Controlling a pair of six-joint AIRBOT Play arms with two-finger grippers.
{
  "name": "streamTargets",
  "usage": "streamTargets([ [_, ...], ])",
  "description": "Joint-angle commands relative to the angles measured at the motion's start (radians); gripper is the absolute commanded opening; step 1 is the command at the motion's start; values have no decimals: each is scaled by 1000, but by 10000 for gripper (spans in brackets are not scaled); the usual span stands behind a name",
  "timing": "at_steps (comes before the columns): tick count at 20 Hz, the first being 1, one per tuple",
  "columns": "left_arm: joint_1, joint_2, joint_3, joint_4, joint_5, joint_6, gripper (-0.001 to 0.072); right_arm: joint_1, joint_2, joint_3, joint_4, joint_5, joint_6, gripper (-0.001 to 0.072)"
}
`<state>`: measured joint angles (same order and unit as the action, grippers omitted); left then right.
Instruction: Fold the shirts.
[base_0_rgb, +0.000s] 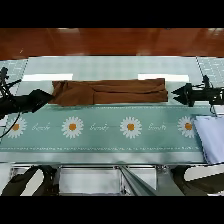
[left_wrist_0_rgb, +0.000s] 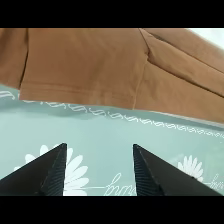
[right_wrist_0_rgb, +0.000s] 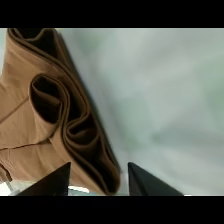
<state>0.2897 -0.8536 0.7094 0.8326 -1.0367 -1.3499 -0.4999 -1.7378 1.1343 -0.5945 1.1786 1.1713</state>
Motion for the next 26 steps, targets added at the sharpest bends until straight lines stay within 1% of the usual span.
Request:
streamTargets([
  [1, -12, 5, -8, -14, 16, 3, 506, 77, -84, 66, 16, -6, 30, 418],
  [8, -12, 5, -8, -15, 16, 3, 506, 177, -149, 190, 46, -43, 97, 418],
  [10, -12, 5, -8, -15, 16, 3, 506, 206, -163, 216, 46, -48, 108, 408],
  [11, -12, 5, -8, -15, 16, 3, 506, 219, -164, 223, 46, -56, 110, 351],
  [12, -12, 5, -8, -15, 16, 3, 506, 231, -164, 231, 46, -50, 108, 193],
  [13, -12, 5, -8, -15, 16, 3, 506, 236, -163, 243, 46, -26, 79, 43],
  [16, -12, 5, -8, -23, 15, 3, 505, 219, -103, 254, 15, 35, 48, 40],
  [17, -12, 5, -8, -42, 13, 4, 483, 209, -63, 254, -26, 57, 45, 40],
  [18, -17, 5, -8, -67, 10, 13, 316, 199, -11, 254, -93, 83, 45, 40],
  [19, -34, 4, -8, -104, 19, 49, 25, 190, 44, 253, -153, 105, 44, 40],
  [20, -69, -3, -8, -163, 54, 99, 21, 182, 108, 247, -196, 117, 34, 40],
  [21, -112, -19, -6, -220, 93, 127, 21, 171, 175, 233, -209, 117, 27, 40],
  [22, -171, -46, 0, -260, 137, 134, 21, 161, 235, 218, -209, 119, 27, 40],
  [25, -386, -199, 73, -256, 243, 134, 20, 146, 405, 162, -210, 138, 22, 40],
  [26, -453, -272, 130, -220, 253, 133, 20, 146, 460, 141, -209, 156, 22, 40],
])
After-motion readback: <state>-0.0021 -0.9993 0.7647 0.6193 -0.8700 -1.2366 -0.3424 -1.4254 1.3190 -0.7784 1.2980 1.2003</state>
